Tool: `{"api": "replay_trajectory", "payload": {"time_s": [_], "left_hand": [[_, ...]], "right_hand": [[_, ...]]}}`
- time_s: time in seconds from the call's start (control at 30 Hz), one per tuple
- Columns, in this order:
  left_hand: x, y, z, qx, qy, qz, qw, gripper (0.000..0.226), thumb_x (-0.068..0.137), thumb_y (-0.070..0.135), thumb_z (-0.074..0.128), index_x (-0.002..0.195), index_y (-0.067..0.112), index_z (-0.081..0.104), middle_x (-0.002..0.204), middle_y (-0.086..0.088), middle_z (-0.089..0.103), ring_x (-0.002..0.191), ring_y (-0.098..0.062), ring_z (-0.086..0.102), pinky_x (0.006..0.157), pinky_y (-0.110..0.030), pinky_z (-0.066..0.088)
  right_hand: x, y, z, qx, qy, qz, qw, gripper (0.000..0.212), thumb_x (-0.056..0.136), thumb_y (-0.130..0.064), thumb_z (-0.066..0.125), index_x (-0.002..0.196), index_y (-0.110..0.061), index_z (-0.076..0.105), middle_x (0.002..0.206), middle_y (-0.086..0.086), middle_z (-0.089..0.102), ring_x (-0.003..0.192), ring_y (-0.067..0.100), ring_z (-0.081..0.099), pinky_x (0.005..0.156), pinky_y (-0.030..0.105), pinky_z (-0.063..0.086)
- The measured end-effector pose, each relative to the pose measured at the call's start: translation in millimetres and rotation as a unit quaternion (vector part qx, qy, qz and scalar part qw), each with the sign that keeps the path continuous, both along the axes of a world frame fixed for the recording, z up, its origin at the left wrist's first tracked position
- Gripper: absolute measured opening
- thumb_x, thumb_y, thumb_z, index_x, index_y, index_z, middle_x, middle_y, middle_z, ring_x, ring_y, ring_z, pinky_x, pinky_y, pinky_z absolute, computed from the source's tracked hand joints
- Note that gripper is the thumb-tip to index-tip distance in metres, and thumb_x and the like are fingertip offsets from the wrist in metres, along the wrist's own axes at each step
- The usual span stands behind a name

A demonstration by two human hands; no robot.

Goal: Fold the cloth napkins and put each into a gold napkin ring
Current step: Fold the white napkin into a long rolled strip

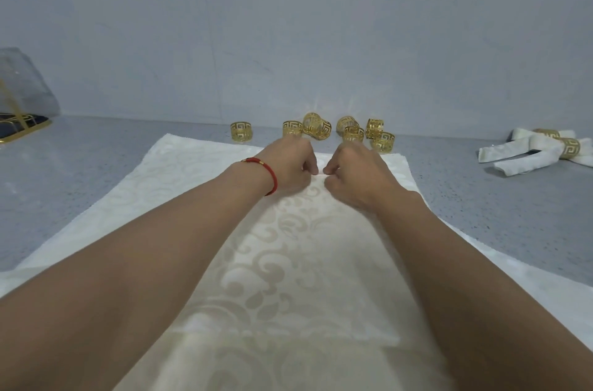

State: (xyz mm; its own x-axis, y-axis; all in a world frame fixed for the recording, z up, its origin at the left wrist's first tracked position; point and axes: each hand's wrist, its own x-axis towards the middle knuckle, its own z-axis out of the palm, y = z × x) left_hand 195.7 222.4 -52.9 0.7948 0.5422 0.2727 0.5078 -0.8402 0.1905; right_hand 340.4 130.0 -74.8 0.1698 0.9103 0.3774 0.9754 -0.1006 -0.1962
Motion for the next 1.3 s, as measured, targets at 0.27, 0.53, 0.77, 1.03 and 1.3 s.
{"api": "replay_trajectory", "payload": {"time_s": [0.27,0.53,0.77,1.03,1.3], "left_hand": [[1.0,6.3,-16.4,-0.104,-0.13,0.071,0.983,0.014,0.086,0.008,0.07,0.096,-0.001,0.072,0.076,0.001,0.067,0.081,-0.018,0.061,0.083,-0.024,0.049],[1.5,-6.8,-7.0,0.092,0.011,0.048,0.994,0.013,0.09,0.007,0.058,0.092,0.019,0.061,0.095,0.0,0.067,0.092,-0.024,0.059,0.079,-0.036,0.045],[-2.5,-10.2,2.3,0.175,0.093,-0.022,0.98,0.027,0.082,-0.001,0.059,0.088,0.025,0.055,0.093,0.006,0.059,0.09,-0.021,0.056,0.072,-0.03,0.031],[-13.2,-9.4,-13.5,-0.08,-0.099,0.092,0.988,0.023,0.087,0.004,0.058,0.091,0.02,0.074,0.087,0.0,0.071,0.09,-0.022,0.066,0.085,-0.037,0.056],[-12.2,-13.8,-12.4,-0.042,-0.051,0.109,0.992,0.01,0.092,0.011,0.065,0.096,0.017,0.072,0.107,-0.002,0.06,0.108,-0.022,0.055,0.091,-0.035,0.047]], "right_hand": [[13.0,9.8,-8.7,0.021,0.18,-0.026,0.983,0.02,0.081,-0.021,0.073,0.062,-0.018,0.069,0.057,-0.01,0.059,0.057,0.016,0.054,0.063,0.033,0.052],[10.7,7.9,-4.0,-0.001,0.16,-0.027,0.987,0.009,0.089,-0.031,0.071,0.086,-0.025,0.077,0.085,-0.011,0.072,0.092,0.017,0.064,0.093,0.046,0.051],[12.6,-4.3,5.9,0.005,0.038,0.035,0.999,0.014,0.083,-0.012,0.07,0.084,-0.025,0.074,0.074,-0.014,0.061,0.081,0.017,0.061,0.077,0.036,0.048],[19.3,-5.9,9.6,-0.038,0.152,0.061,0.986,0.018,0.087,-0.014,0.069,0.07,-0.01,0.07,0.061,-0.003,0.06,0.054,0.01,0.047,0.057,0.026,0.041],[26.3,-8.5,5.5,-0.039,0.141,0.074,0.986,0.006,0.089,-0.019,0.078,0.085,-0.02,0.073,0.078,-0.006,0.068,0.07,0.009,0.059,0.065,0.021,0.046]]}}
